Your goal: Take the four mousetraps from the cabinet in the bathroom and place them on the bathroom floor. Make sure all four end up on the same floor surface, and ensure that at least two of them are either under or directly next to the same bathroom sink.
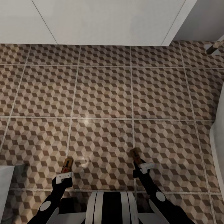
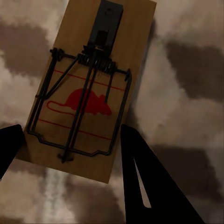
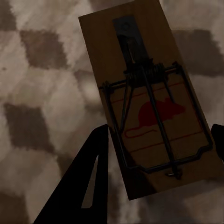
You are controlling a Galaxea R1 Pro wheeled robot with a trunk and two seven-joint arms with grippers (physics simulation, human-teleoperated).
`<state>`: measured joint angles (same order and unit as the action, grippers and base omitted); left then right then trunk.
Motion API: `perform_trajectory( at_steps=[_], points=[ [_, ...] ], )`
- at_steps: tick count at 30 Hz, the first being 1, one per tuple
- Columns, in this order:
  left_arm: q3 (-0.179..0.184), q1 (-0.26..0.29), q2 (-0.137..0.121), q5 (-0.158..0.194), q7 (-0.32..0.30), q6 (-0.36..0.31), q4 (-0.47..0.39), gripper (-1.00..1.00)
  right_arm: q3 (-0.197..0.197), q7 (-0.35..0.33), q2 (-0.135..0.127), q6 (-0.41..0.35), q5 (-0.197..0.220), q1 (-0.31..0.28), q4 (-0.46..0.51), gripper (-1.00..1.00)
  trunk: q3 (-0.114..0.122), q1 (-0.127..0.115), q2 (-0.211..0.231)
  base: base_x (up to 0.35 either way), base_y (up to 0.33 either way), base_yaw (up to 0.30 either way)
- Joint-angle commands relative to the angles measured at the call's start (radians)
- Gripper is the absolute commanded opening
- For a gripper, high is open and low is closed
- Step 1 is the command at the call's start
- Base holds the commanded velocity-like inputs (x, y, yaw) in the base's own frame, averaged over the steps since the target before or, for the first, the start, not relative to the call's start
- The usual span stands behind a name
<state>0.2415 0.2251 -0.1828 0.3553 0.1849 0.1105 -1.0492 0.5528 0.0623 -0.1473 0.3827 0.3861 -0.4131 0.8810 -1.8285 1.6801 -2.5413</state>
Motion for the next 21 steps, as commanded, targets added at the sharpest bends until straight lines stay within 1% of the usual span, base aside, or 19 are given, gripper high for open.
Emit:
perform_trajectory(
  at_steps=[1, 13, 18, 21],
  points=[
    [0.006, 0.001, -0.001, 0.007, 0.011, 0.005, 0.001, -1.0, 0.006, 0.005, -0.001, 0.005, 0.01, -0.001, 0.0, -1.0, 0.0, 0.0, 0.0, 0.0, 0.0, 0.0],
    [0.007, 0.0, -0.001, 0.007, 0.011, 0.006, 0.0, -1.0, 0.006, 0.005, 0.0, 0.007, 0.01, -0.001, 0.0, -1.0, 0.0, 0.0, 0.0, 0.0, 0.0, 0.0],
    [0.007, 0.001, -0.001, 0.006, 0.011, 0.005, -0.014, -1.0, 0.006, 0.005, 0.0, 0.007, 0.01, -0.001, 0.0, -1.0, 0.0, 0.0, 0.0, 0.0, 0.0, 0.0],
    [0.018, 0.001, 0.007, 0.005, 0.014, 0.001, -0.015, -1.0, 0.006, 0.004, 0.0, 0.008, 0.008, -0.001, 0.0, -1.0, 0.0, 0.0, 0.0, 0.0, 0.0, 0.0]
  ],
)
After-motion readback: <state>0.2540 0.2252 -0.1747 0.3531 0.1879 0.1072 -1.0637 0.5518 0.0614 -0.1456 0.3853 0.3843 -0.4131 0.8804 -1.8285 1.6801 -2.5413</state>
